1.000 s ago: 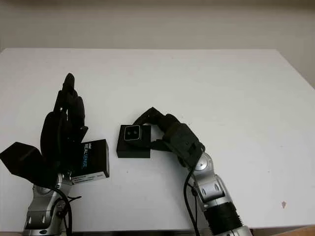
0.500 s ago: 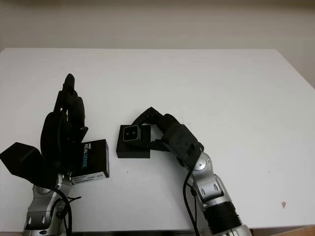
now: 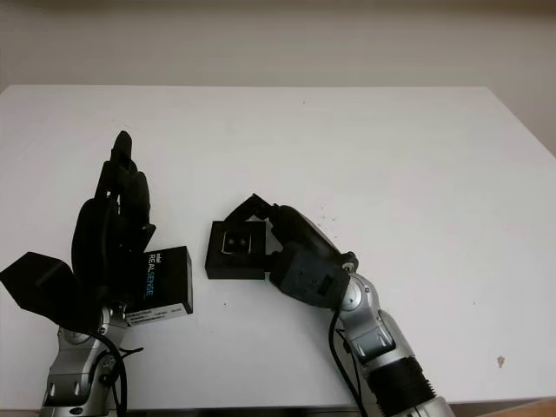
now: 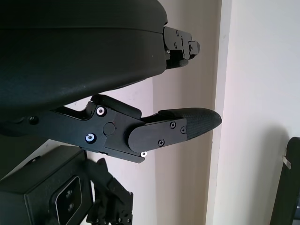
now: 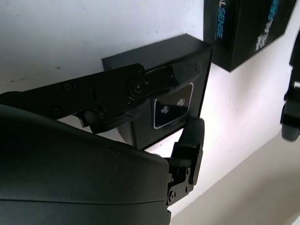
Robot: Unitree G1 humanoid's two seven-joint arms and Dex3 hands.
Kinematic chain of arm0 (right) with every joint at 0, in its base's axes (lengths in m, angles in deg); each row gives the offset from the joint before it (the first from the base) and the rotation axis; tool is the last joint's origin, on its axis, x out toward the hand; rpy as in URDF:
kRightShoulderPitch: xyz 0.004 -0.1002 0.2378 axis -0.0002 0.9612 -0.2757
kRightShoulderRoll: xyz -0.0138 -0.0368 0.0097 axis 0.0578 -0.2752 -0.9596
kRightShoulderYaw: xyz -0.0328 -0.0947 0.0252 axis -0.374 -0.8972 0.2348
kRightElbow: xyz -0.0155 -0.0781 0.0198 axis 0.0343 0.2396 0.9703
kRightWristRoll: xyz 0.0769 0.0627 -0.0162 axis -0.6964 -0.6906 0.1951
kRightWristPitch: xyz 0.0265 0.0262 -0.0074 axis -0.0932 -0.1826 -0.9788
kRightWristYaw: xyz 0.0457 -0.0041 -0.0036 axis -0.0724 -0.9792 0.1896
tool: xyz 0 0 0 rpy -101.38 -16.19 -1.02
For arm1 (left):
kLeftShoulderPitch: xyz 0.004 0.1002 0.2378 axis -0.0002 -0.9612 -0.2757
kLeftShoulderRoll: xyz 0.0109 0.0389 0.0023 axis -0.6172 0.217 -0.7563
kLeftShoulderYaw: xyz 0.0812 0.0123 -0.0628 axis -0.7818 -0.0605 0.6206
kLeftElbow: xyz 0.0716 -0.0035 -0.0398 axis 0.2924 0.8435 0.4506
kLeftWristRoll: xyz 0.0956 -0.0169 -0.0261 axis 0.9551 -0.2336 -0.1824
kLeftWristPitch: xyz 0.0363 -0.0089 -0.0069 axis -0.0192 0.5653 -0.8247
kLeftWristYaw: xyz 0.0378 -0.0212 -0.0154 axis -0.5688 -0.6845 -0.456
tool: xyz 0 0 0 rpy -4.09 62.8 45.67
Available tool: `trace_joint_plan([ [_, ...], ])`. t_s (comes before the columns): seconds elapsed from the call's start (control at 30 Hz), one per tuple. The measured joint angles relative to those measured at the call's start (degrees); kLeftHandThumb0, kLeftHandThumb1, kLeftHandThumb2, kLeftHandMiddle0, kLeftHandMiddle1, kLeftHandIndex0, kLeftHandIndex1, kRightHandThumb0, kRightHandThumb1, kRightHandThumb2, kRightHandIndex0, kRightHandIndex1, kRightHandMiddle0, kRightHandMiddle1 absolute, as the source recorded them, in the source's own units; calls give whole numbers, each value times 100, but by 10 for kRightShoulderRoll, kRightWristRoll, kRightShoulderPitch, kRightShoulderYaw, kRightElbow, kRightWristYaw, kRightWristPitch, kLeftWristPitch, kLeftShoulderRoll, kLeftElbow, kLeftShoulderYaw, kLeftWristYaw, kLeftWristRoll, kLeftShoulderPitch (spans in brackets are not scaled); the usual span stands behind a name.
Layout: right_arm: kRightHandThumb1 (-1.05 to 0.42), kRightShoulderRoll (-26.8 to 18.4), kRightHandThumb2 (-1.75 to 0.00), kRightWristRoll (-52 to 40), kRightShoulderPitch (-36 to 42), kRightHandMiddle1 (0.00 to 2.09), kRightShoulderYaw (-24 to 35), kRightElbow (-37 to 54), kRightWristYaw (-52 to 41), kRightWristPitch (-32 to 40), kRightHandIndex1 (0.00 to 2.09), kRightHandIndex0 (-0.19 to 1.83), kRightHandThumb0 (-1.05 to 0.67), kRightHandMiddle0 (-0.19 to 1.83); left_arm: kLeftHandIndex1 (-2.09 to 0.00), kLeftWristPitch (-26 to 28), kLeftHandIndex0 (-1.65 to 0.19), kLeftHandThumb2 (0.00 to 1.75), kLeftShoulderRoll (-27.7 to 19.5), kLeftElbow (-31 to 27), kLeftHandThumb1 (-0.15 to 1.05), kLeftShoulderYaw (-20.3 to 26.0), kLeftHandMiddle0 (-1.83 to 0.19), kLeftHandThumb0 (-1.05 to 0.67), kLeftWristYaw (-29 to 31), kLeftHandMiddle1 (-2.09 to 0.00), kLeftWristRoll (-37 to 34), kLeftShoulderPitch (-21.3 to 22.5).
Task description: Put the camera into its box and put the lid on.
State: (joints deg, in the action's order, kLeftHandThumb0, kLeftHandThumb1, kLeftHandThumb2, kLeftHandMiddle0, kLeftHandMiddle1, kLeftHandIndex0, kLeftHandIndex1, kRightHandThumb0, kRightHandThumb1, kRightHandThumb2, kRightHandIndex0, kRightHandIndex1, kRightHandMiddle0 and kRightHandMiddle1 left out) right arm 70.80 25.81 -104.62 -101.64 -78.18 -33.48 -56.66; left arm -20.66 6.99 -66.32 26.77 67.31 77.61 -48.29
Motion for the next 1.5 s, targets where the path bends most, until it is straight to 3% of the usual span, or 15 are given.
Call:
trace_joint_plan([
  [0.47,-94,-11,-6,-3,19,34,9,41,-4,-7,5,-10,-52,3,-6,1,0,55,0,0,105,0,-2,-59,-1,-6,0,-1],
  [0.83,-104,-7,-10,-96,16,16,84,93,-7,15,8,0,-59,5,-6,10,0,55,-2,-24,105,1,-2,-59,0,-5,1,-16],
  [0.93,-105,0,-14,-139,10,14,112,108,-15,59,8,0,-58,5,-8,9,-5,52,-15,-46,105,9,-7,-57,6,-7,0,-25],
  [1.03,-105,8,-15,-172,1,14,138,114,-11,95,8,2,-57,6,-16,-2,-21,45,-29,-58,105,25,-30,-54,6,-17,6,-31],
  [1.1,-105,12,-16,-186,-2,13,152,115,-6,110,8,2,-56,5,-22,-15,-32,40,-46,-59,105,38,-44,-54,3,-24,23,-35],
  [1.2,-105,13,-19,-198,-5,13,161,116,-5,137,8,3,-61,4,-35,-20,-27,30,-84,-62,105,50,-23,-58,10,-67,64,-41],
  [1.23,-105,13,-20,-200,-5,13,164,118,-5,145,8,3,-62,5,-33,-20,-24,26,-104,-65,105,53,-19,-59,21,-64,79,-47],
  [1.33,-105,13,-22,-214,-7,14,179,120,0,165,9,6,-64,8,-12,-18,-15,11,-185,-79,104,60,-20,-73,76,-18,126,-68],
  [1.5,-105,12,-26,-230,-13,15,205,120,10,188,8,5,-64,8,-3,6,-3,5,-301,-111,99,73,-3,-81,176,-2,160,-94],
])
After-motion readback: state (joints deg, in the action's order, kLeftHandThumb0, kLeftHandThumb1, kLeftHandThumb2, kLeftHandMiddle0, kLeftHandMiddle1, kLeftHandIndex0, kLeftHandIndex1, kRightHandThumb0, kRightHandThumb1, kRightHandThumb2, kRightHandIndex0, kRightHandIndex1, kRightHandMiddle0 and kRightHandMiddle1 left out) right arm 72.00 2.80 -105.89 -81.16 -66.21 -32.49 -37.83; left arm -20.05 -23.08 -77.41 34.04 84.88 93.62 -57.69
